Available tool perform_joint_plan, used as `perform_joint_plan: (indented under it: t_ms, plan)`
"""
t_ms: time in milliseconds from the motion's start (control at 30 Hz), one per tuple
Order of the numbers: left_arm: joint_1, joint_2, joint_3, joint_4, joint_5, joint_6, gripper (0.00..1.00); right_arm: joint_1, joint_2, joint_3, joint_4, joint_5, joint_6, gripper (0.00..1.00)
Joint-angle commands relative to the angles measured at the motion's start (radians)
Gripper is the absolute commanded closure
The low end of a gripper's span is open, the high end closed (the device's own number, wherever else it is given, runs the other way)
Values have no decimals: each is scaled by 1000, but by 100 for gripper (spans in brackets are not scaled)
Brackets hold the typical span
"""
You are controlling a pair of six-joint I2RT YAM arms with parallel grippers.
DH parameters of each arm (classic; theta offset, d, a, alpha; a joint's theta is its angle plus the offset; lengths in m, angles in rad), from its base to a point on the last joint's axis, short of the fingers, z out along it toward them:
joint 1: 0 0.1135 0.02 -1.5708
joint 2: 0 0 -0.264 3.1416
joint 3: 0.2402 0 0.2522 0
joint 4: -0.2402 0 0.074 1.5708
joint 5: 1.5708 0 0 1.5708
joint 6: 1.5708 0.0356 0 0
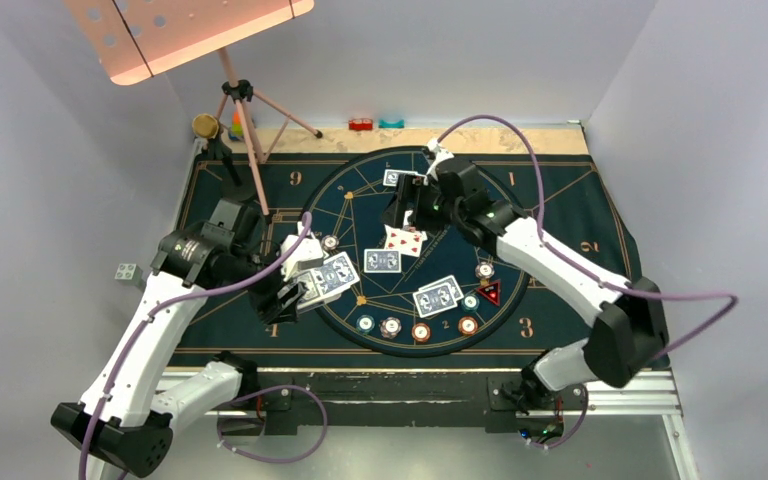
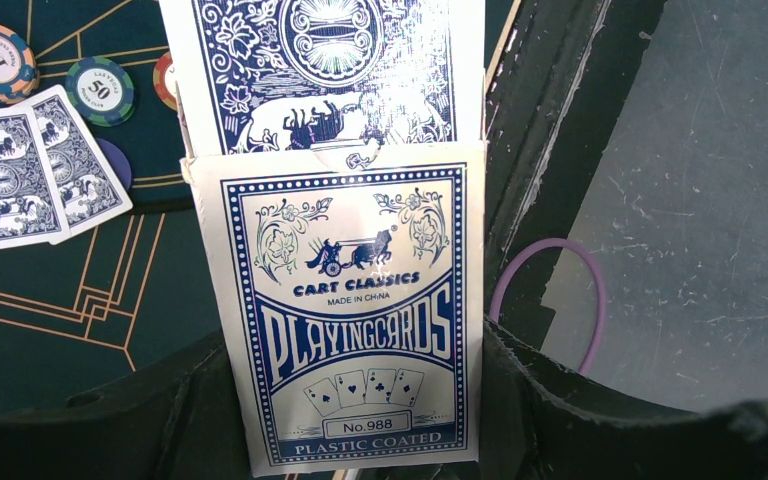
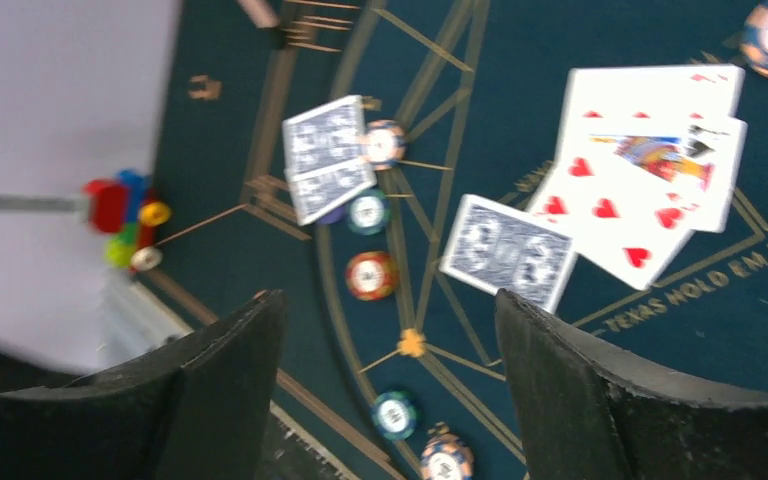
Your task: Distribute texas hold em gaming equipment
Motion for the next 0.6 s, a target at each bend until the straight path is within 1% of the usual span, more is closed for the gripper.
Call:
perform_joint_plan:
  t_ms: [0, 67, 133, 333, 567]
  plan:
    - [-3, 3, 2, 19, 29, 17, 100, 3, -100, 2, 79, -227, -11, 18]
    - [-3, 3, 4, 21, 29, 18, 100, 10, -137, -12, 135, -299, 11, 15]
    - [-3, 5, 4, 25, 30, 16, 100, 44, -159, -14, 180, -347, 13, 13]
    - [-3, 14, 13, 34, 30, 12, 100, 177, -92, 78, 115, -432, -78, 9]
    - [-3, 12, 18, 41, 31, 7, 100, 238, -20, 110, 114, -520, -120, 7]
